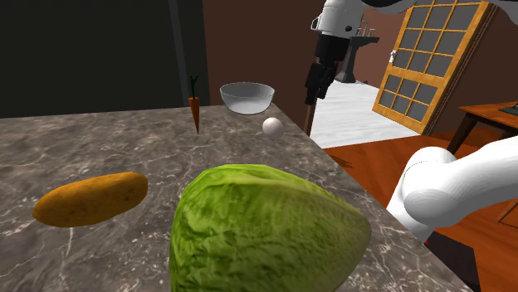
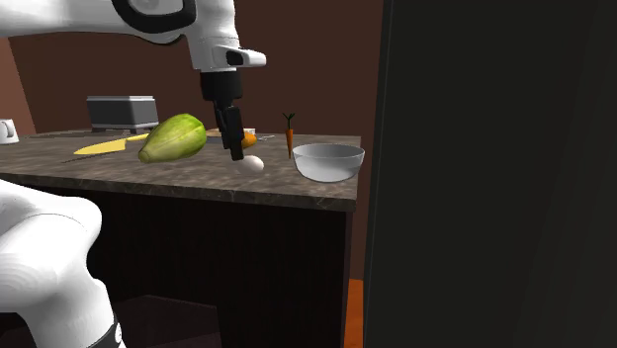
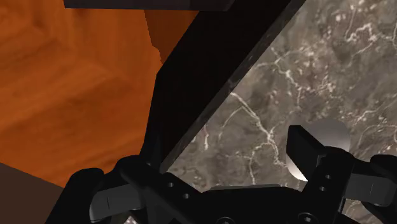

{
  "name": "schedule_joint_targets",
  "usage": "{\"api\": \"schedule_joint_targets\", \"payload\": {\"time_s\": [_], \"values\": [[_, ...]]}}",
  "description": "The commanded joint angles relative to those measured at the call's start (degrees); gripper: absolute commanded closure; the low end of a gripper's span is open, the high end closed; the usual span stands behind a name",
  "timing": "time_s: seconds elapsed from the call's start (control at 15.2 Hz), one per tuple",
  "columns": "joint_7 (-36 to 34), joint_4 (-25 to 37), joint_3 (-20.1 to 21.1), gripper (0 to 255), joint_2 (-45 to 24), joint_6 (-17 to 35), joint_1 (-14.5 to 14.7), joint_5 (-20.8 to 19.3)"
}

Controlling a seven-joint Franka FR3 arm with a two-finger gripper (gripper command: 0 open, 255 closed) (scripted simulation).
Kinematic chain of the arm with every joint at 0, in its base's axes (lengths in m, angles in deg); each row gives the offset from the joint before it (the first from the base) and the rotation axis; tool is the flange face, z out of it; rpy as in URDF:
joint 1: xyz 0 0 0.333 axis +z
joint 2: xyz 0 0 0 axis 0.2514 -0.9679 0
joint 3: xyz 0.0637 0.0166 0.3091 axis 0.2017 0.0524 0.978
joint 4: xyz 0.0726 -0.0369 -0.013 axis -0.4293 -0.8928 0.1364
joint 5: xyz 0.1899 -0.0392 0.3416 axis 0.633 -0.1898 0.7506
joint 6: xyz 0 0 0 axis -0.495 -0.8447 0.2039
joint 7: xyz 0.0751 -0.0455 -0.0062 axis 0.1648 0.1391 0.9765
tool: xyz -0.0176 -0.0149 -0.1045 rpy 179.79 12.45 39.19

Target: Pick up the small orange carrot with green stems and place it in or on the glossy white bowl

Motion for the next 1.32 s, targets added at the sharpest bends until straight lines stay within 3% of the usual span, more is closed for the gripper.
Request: {"api": "schedule_joint_targets", "payload": {"time_s": [0.0,0.66,0.99,1.25], "values": [[0.0,0.0,0.0,0,0.0,0.0,0.0,0.0],[-14.3,6.3,13.5,0,-9.5,12.5,0.5,1.3],[-22.2,12.2,20.6,0,-16.3,17.3,-0.9,-1.5],[-29.2,18.3,26.7,0,-22.7,19.9,-2.7,-5.9]]}}
